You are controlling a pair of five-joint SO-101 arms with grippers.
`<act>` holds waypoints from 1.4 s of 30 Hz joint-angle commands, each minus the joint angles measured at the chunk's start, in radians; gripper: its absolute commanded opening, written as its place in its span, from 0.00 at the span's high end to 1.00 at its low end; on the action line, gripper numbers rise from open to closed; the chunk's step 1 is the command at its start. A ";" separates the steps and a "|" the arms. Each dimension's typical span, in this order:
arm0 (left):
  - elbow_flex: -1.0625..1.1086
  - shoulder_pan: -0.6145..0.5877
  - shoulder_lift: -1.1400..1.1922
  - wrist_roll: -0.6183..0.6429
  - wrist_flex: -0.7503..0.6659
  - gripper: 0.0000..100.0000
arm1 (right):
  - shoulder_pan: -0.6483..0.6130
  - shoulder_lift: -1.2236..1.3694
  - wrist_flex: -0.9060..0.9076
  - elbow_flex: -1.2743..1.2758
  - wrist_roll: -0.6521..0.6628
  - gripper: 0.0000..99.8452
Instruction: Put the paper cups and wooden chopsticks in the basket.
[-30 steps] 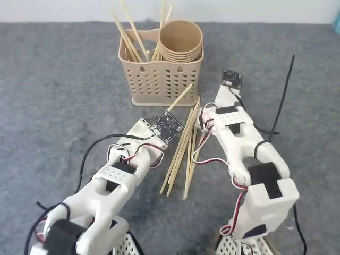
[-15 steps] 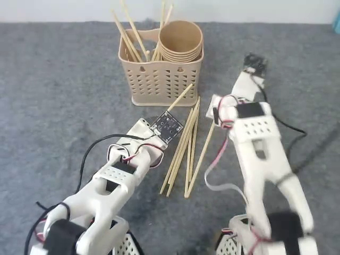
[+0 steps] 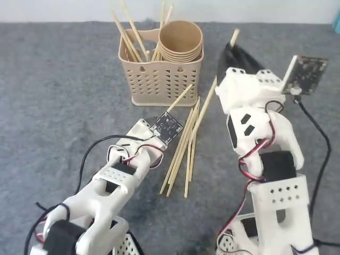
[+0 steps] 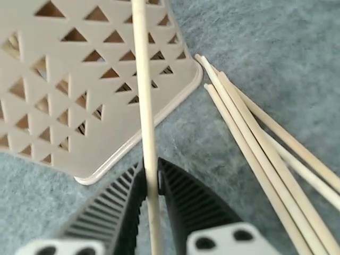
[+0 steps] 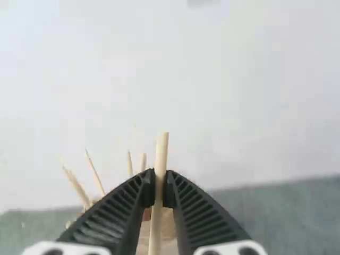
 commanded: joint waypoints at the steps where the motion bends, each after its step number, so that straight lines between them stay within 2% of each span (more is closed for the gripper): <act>1: 0.041 -0.005 -0.043 0.006 -0.127 0.99 | -0.038 -0.035 -0.211 0.014 0.018 0.99; 4: 0.054 -0.005 -0.043 0.008 -0.157 0.99 | -0.085 -0.018 -0.318 0.017 0.028 0.99; 10: 0.054 -0.005 -0.043 0.008 -0.157 0.99 | -0.188 0.137 -0.516 -0.077 0.259 0.99; 15: 0.054 -0.011 -0.043 0.008 -0.157 0.99 | -0.220 0.366 -0.661 -0.258 0.324 0.99; 19: 0.054 -0.011 -0.043 0.008 -0.157 0.99 | -0.240 0.590 -0.670 -0.517 0.382 0.99; 25: 0.051 -0.012 -0.043 0.008 -0.155 0.99 | -0.262 0.924 -0.668 -0.887 0.391 0.99; 31: 0.051 -0.012 -0.043 0.008 -0.155 0.99 | -0.265 1.084 -0.668 -0.976 0.391 0.99; 33: 0.051 -0.012 -0.043 0.008 -0.155 0.99 | -0.260 1.082 -0.631 -0.951 0.391 0.99; 36: 0.051 -0.012 -0.043 0.008 -0.155 0.99 | -0.251 1.029 -0.438 -0.918 0.393 0.99; 39: 0.051 -0.012 -0.043 0.008 -0.155 0.99 | -0.251 0.980 -0.239 -0.902 0.387 0.90; 42: 0.051 -0.012 -0.043 0.008 -0.155 0.99 | -0.249 0.958 -0.139 -0.901 0.385 0.83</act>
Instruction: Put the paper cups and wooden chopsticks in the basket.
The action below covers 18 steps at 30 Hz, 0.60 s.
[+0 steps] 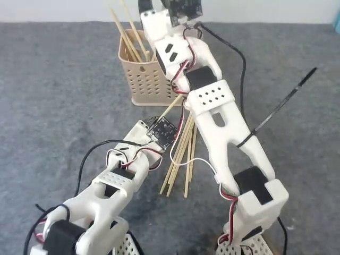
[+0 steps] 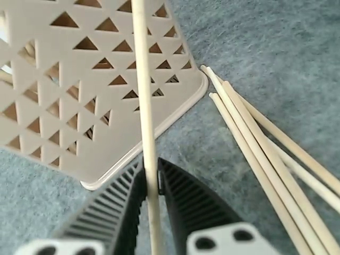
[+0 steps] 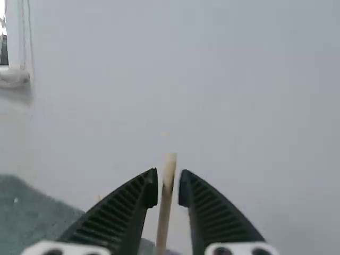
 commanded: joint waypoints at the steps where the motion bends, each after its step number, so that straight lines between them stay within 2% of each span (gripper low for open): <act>1: -0.007 -0.012 -0.043 0.008 -0.025 0.99 | 0.015 -0.110 0.104 -0.008 0.006 0.83; 4: -0.007 -0.014 -0.043 0.008 -0.025 0.99 | 0.035 -0.142 0.131 -0.008 0.002 0.89; 7: -0.007 -0.014 -0.043 0.008 -0.025 0.99 | 0.064 -0.220 0.211 -0.009 -0.084 0.98; 9: -0.007 -0.014 -0.043 0.008 -0.025 0.99 | 0.087 -0.288 0.294 -0.008 -0.138 0.99; 13: -0.007 -0.015 -0.043 0.008 -0.025 0.99 | 0.134 -0.426 0.585 -0.008 -0.249 0.98; 18: -0.005 -0.015 -0.043 0.008 -0.025 0.99 | 0.237 -0.536 1.129 0.000 -0.348 0.98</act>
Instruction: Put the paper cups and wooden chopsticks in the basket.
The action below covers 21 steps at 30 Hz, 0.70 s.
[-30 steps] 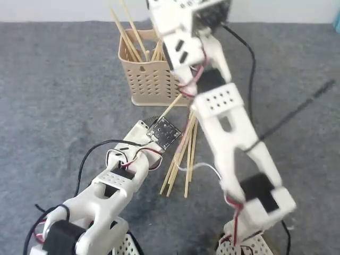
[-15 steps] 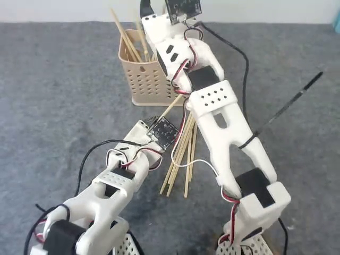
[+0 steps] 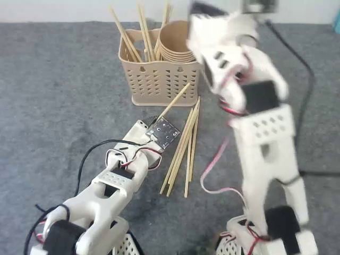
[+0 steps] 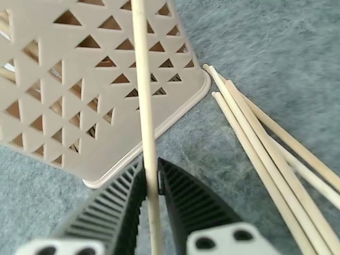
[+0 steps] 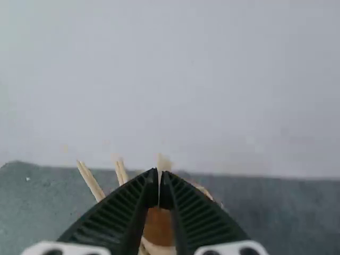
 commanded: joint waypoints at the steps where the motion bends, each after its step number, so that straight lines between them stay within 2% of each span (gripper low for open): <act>1: -0.004 -0.009 -0.043 0.008 -0.028 0.99 | 0.076 -0.101 0.418 0.014 -0.049 0.98; 4: -0.002 -0.009 -0.043 0.008 -0.029 0.99 | 0.122 -0.102 0.590 0.077 -0.054 0.98; 8: -0.002 -0.008 -0.043 0.008 -0.029 0.99 | 0.188 -0.108 0.616 0.249 -0.051 0.99; 14: 0.024 -0.005 -0.078 0.014 -0.031 0.99 | 0.272 -0.110 0.472 0.542 -0.049 0.99; 21: 0.148 -0.009 -0.350 0.017 -0.014 0.99 | 0.278 -0.111 0.157 0.904 -0.048 0.99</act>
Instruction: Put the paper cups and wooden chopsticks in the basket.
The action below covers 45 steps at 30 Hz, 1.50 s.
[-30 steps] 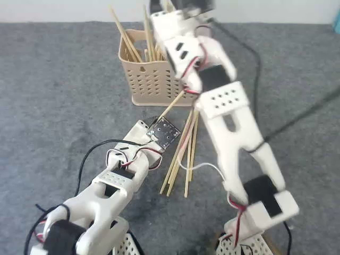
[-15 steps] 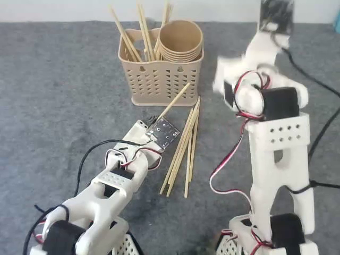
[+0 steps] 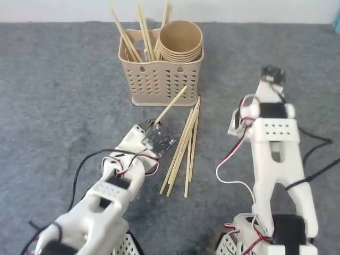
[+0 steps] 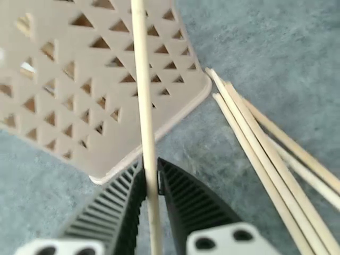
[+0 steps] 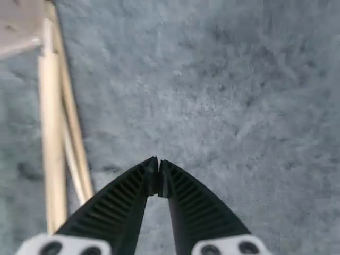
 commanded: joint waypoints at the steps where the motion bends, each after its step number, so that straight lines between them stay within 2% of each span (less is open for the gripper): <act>1: 0.041 -0.008 -0.209 0.011 0.006 0.99 | 0.010 -0.058 -0.182 0.143 -0.008 0.99; 9: 0.050 -0.101 -0.499 0.011 0.051 0.99 | 0.010 -0.045 -0.472 0.359 -0.006 0.99; 18: 0.028 -0.110 -0.690 0.025 0.046 0.99 | 0.010 -0.053 -0.490 0.382 -0.008 0.99; 21: -0.025 -0.143 -0.741 0.132 0.031 0.99 | 0.010 -0.048 -0.490 0.382 -0.008 0.99; 24: -0.085 -0.172 -0.763 0.305 -0.077 0.99 | 0.010 -0.047 -0.495 0.382 -0.008 0.99; 27: -0.134 -0.169 -0.761 0.445 -0.158 0.99 | 0.010 -0.047 -0.496 0.382 -0.008 0.99; 31: -0.205 -0.164 -0.760 0.540 -0.149 0.99 | 0.010 -0.045 -0.496 0.382 -0.008 0.99; 36: -0.317 -0.164 -0.697 0.559 -0.126 0.99 | 0.010 -0.045 -0.496 0.382 -0.008 0.99; 45: -0.564 -0.173 -0.244 0.554 -0.273 0.99 | 0.010 -0.045 -0.498 0.382 -0.008 0.99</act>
